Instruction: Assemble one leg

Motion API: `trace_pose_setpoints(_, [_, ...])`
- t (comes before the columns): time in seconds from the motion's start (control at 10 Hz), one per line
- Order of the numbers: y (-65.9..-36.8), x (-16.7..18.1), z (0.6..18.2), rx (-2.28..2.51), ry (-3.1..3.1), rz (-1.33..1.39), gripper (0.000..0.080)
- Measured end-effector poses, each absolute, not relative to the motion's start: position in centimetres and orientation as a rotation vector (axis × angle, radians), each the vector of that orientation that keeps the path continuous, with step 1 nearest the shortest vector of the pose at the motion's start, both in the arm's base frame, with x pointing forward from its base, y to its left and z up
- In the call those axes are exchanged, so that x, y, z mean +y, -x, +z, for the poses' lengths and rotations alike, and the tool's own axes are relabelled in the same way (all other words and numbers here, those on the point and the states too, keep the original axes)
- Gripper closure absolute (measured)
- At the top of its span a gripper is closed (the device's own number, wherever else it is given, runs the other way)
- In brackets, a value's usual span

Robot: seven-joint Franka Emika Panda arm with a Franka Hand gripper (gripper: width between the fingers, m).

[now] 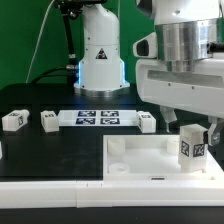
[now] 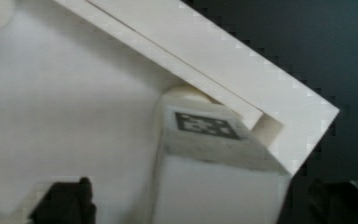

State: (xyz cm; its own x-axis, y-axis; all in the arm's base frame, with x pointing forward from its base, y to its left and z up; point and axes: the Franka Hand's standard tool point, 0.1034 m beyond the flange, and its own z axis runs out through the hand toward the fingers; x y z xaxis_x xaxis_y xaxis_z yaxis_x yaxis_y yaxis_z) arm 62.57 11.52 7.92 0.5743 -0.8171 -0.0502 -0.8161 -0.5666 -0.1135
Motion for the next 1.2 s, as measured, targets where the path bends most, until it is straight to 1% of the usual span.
trace_pose_setpoints(0.1, [-62.53,11.63,7.9,1.215,2.768,-0.024,0.016])
trace_pose_setpoints(0.2, [-62.52,11.83,7.92,1.0,2.863,-0.038,0.0153])
trace_pose_setpoints(0.8, [-62.75,12.44,8.1,-0.086,3.102,-0.108,0.015])
trace_pose_setpoints(1.1, [-62.67,12.37,8.01,-0.349,3.09,-0.111,0.015])
trace_pose_setpoints(1.2, [-62.66,12.39,8.01,-0.344,3.09,-0.111,0.0273])
